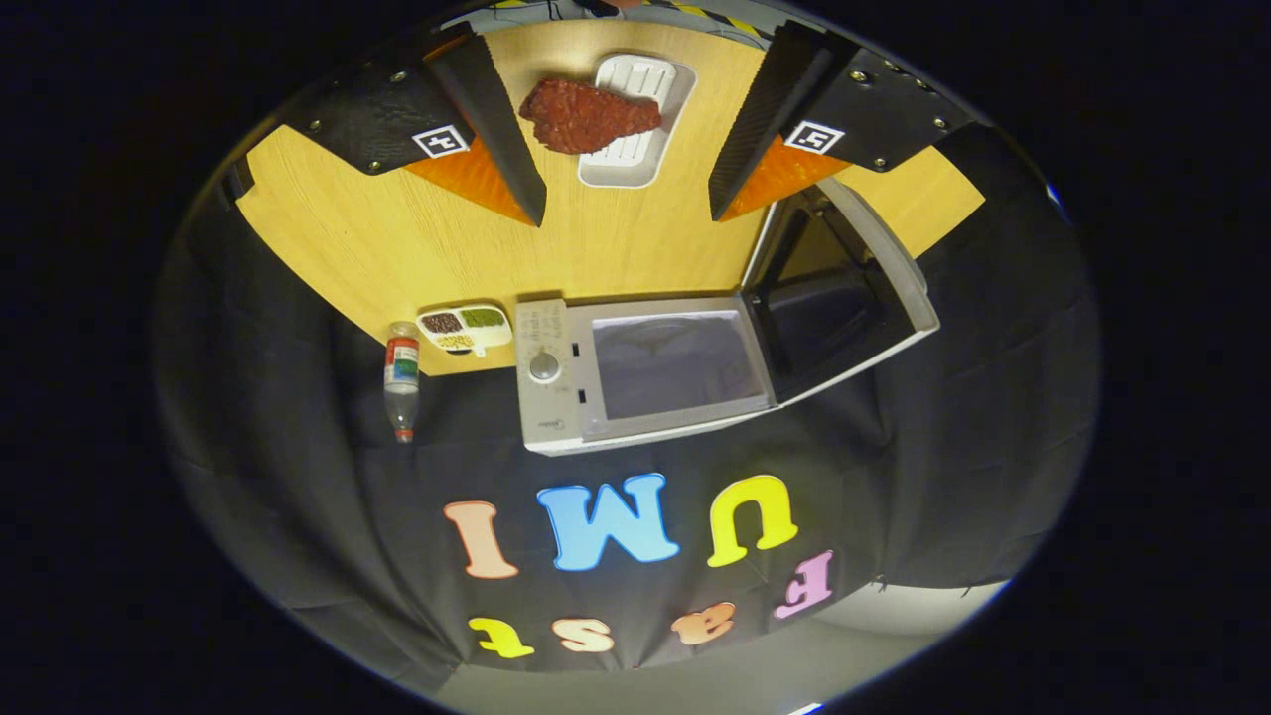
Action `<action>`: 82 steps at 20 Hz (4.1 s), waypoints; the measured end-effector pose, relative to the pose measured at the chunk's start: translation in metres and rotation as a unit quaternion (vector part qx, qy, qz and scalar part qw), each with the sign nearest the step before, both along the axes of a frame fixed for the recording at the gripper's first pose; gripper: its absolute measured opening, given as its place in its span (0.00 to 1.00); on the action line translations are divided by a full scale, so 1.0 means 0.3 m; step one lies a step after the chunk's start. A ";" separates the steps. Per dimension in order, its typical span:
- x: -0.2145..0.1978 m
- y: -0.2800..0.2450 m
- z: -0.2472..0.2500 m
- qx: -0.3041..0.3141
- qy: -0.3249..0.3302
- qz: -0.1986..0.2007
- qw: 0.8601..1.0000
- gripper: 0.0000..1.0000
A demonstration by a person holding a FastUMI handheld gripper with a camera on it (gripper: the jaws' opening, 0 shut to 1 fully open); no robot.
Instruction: Open the microwave, put the food inside, and close the microwave door.
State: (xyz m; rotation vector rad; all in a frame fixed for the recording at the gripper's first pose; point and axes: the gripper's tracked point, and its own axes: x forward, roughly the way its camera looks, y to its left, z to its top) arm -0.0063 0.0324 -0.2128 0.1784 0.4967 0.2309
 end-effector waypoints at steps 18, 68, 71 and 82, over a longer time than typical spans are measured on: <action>-0.075 0.002 -0.265 0.122 0.170 -0.022 0.978 0.44; 0.953 0.492 -0.013 0.134 0.014 0.099 0.986 0.09; 1.033 0.533 -0.037 0.148 0.009 0.093 0.985 0.09; 1.208 0.582 -0.163 0.137 0.014 0.059 0.989 0.10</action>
